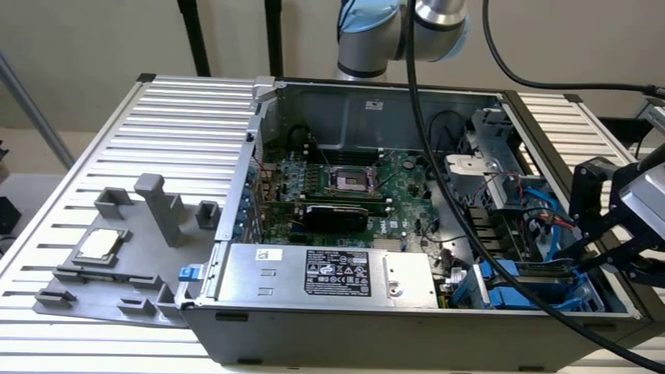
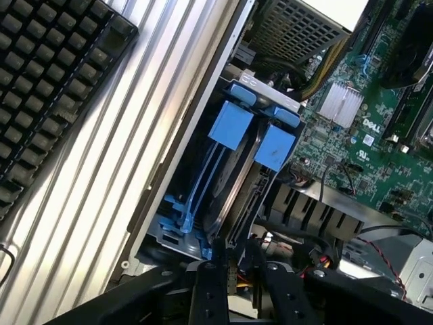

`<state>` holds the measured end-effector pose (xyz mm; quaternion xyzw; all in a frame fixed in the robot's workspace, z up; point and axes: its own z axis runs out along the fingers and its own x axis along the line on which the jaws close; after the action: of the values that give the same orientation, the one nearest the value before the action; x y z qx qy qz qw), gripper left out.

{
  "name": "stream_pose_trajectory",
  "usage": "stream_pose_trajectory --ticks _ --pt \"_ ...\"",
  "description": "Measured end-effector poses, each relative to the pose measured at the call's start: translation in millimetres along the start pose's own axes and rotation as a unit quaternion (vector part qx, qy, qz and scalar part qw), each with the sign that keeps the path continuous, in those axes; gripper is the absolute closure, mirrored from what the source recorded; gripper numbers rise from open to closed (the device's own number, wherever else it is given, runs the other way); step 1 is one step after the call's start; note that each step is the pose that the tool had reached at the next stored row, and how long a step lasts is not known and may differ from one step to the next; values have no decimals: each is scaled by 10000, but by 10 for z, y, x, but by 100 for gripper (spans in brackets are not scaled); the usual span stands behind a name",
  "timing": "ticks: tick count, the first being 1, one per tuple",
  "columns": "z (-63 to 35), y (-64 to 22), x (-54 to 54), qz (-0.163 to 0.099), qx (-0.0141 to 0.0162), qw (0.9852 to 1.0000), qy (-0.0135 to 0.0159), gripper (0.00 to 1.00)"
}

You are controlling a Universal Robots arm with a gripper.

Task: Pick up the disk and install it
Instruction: 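Insert the first disk wire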

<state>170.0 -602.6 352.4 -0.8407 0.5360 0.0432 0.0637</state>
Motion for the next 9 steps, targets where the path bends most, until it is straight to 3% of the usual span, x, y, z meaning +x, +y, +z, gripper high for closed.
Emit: stream_pose_trajectory --ticks 4,5,9 --pt "3 0 0 -112 13 9999 -6 76" --pt "2 0 1 -129 14 9999 -7 84" --pt "0 27 -11 -142 14 9999 -7 84"
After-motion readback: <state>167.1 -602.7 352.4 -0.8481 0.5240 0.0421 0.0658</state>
